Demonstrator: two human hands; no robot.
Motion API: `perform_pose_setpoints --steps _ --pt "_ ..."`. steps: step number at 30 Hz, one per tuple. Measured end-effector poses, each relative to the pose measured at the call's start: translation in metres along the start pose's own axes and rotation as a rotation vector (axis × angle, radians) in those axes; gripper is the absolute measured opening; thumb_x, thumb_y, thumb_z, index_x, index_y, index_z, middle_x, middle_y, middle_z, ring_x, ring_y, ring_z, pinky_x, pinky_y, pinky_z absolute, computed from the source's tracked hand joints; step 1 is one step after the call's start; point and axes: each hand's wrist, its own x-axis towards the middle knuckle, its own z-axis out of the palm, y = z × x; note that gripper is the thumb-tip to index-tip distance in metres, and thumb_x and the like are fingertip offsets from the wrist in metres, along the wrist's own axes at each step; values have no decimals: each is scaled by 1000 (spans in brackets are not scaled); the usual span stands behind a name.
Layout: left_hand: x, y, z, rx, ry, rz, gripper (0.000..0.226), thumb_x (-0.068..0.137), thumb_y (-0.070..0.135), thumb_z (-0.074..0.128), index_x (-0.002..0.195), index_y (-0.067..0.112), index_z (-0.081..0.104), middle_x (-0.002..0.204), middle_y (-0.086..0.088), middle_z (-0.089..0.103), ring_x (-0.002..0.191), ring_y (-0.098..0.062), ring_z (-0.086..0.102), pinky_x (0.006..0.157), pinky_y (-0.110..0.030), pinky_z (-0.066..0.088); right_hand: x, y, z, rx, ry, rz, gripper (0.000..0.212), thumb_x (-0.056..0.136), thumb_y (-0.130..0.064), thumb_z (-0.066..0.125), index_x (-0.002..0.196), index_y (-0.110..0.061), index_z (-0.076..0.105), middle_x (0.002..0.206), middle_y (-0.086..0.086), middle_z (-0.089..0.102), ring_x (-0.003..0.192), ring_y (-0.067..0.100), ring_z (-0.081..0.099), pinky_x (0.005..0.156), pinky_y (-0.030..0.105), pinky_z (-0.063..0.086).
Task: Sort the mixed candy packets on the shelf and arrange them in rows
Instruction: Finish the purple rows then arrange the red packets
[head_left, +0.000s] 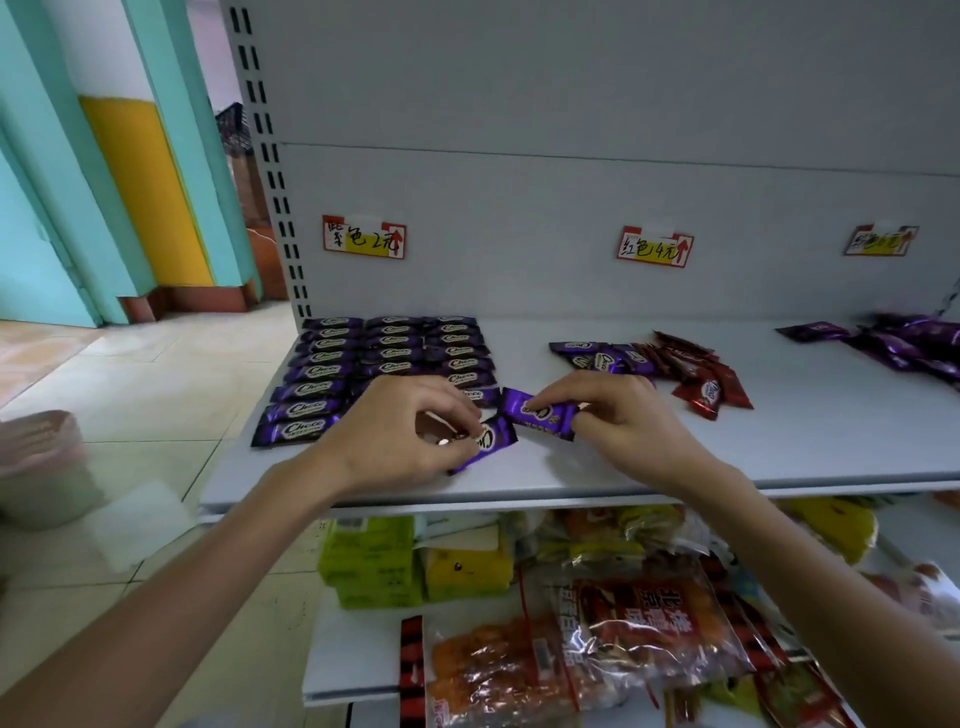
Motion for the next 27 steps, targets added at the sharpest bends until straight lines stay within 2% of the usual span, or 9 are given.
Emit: perform_pose_setpoints --steps 2,4,8,11,13,16,19,24,27 --pt "-5 -3 -2 33 16 9 15 72 18 77 86 20 75 93 16 68 88 5 61 78 -6 43 0 -1 3 -4 -42 -15 21 81 -13 66 100 -22 68 97 -17 62 88 -1 58 75 14 47" --pt "-10 -6 -5 51 0 11 17 72 18 78 87 22 74 91 16 67 87 4 61 77 -5 42 1 0 6 -60 -72 -3 26 76 -17 72 98 -25 61 95 -16 60 85 0 56 76 18 48" --pt "-18 -10 -6 30 -47 8 18 77 14 73 92 24 73 93 16 66 87 3 61 76 -10 45 4 -1 12 -63 -39 5 13 82 -21 68 93 -22 63 85 -12 64 76 3 57 66 17 48" --pt "-22 -11 -5 93 -71 47 17 82 19 67 97 25 72 104 21 61 99 6 54 85 -6 39 5 -6 12 -6 -15 9 12 89 -25 59 88 -15 66 72 -8 68 63 4 60 59 14 46" --pt "-23 -11 -6 151 -95 60 19 83 27 61 100 25 71 109 21 58 104 9 47 88 -2 31 5 -9 12 47 2 30 10 91 -23 56 93 -16 63 65 -6 68 55 7 59 56 18 46" --pt "-24 -9 -7 191 -154 57 28 83 34 53 105 26 69 109 18 61 100 6 51 90 -11 37 6 -9 12 65 -1 44 10 93 -21 54 101 -22 59 62 -4 67 52 7 55 53 14 42" --pt "-26 -10 -9 266 -180 42 38 82 37 42 111 30 65 107 18 55 95 4 51 87 -23 44 7 -7 12 8 -4 58 14 94 -22 51 94 -24 65 68 -10 65 58 2 54 54 13 39" --pt "-32 -17 -4 286 -103 69 41 83 41 41 115 29 64 95 16 51 89 1 44 76 -17 38 9 -1 13 -72 26 78 22 94 -26 50 87 -21 70 84 -12 66 80 0 58 66 8 39" --pt "-32 -21 -3 270 -46 113 42 81 48 40 106 28 69 103 16 53 99 2 43 85 -17 36 7 -1 13 -86 -22 46 14 87 -29 59 88 -21 70 88 -12 66 80 0 57 65 7 40"
